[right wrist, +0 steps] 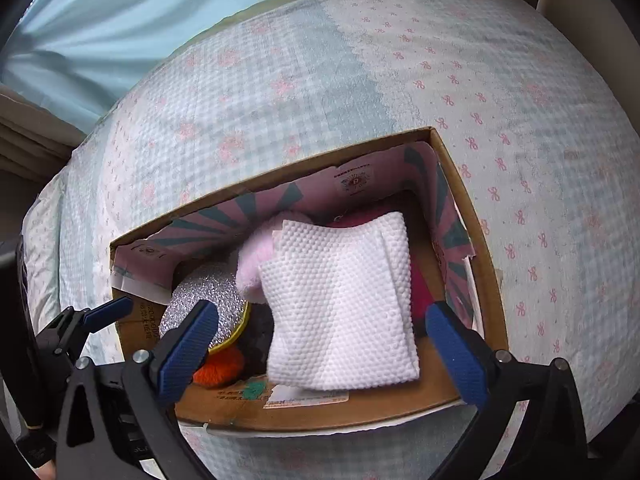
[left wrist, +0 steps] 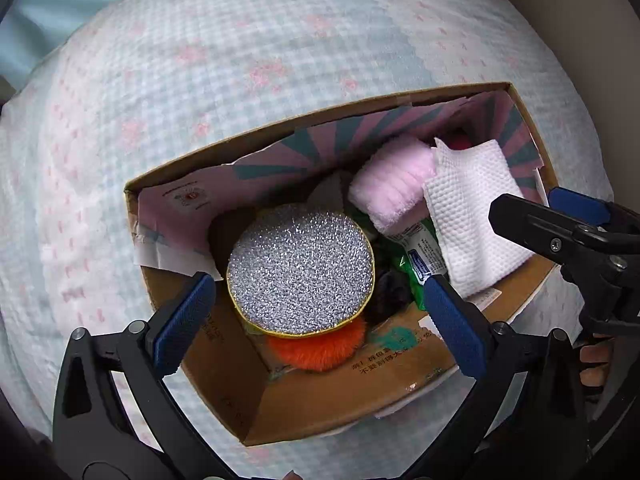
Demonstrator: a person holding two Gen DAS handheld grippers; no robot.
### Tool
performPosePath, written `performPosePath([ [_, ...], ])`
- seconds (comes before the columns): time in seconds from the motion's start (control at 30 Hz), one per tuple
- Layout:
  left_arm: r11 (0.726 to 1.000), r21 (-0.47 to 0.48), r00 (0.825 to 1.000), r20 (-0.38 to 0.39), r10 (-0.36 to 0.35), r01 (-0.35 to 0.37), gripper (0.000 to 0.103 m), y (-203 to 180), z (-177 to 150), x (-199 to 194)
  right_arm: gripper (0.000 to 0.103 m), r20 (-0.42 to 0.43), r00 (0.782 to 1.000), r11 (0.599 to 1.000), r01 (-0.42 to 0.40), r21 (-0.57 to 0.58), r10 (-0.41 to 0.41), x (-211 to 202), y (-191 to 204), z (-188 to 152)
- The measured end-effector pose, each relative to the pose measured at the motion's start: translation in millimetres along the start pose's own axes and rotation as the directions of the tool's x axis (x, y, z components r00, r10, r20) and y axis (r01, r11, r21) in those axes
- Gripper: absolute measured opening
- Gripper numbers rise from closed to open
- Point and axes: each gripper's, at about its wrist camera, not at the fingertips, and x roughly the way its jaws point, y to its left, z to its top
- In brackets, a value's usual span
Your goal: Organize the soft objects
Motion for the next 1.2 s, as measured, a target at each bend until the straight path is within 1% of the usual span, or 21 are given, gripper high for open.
performPosePath([
  [0.17, 1.000, -0.019, 1.000, 0.008, -0.011, 0.011, 0.103, -1, -8, -1, 0.103, 0.012, 1.000, 1.000, 0.012, -0.013, -0.011, -9, -4, -5],
  [0.33, 1.000, -0.031, 0.999, 0.045, -0.004, 0.006, 0.103, -6, -13, -23, 0.103, 0.029, 1.000, 1.000, 0.001, -0.023, 0.000, -29, -4, -9],
  [0.43, 0.999, -0.046, 0.997, 0.081, 0.001, 0.003, 0.103, -8, -15, -48, 0.103, 0.050, 0.999, 0.999, -0.015, -0.044, 0.018, -50, -1, -10],
  [0.5, 0.998, -0.066, 0.994, 0.111, 0.016, -0.009, 0.103, -10, -17, -70, 0.103, 0.083, 0.996, 0.998, -0.021, -0.065, 0.026, -73, 2, -12],
  [0.57, 0.994, -0.101, 0.988, 0.149, 0.046, -0.031, 0.103, -12, -20, -97, 0.103, 0.125, 0.992, 0.995, -0.010, -0.099, 0.023, -101, 5, -13],
  [0.63, 0.989, -0.139, 0.977, 0.201, 0.069, -0.041, 0.103, -16, -25, -129, 0.103, 0.167, 0.986, 0.991, -0.005, -0.133, 0.028, -134, 7, -15],
  [0.7, 0.983, -0.173, 0.959, 0.264, 0.100, -0.055, 0.103, -23, -32, -166, 0.103, 0.208, 0.977, 0.985, -0.005, -0.170, 0.041, -169, 7, -16],
  [0.77, 0.976, -0.209, 0.936, 0.327, 0.129, -0.062, 0.103, -34, -39, -204, 0.103, 0.254, 0.966, 0.979, 0.001, -0.204, 0.052, -205, 4, -18],
  [0.9, 0.964, -0.259, 0.875, 0.451, 0.173, -0.057, 0.103, -62, -57, -279, 0.103, 0.364, 0.930, 0.972, 0.032, -0.233, 0.056, -279, -7, -26],
  [1.0, 0.959, -0.276, 0.837, 0.508, 0.204, -0.067, 0.103, -86, -70, -324, 0.103, 0.436, 0.898, 0.965, 0.062, -0.256, 0.058, -329, -14, -36],
  [1.1, 0.950, -0.306, 0.786, 0.572, 0.235, -0.060, 0.103, -109, -85, -364, 0.103, 0.488, 0.870, 0.960, 0.069, -0.272, 0.076, -367, -22, -47],
  [1.2, 0.946, -0.321, 0.737, 0.631, 0.244, -0.038, 0.103, -128, -99, -395, 0.103, 0.553, 0.831, 0.957, 0.105, -0.271, 0.065, -397, -31, -59],
])
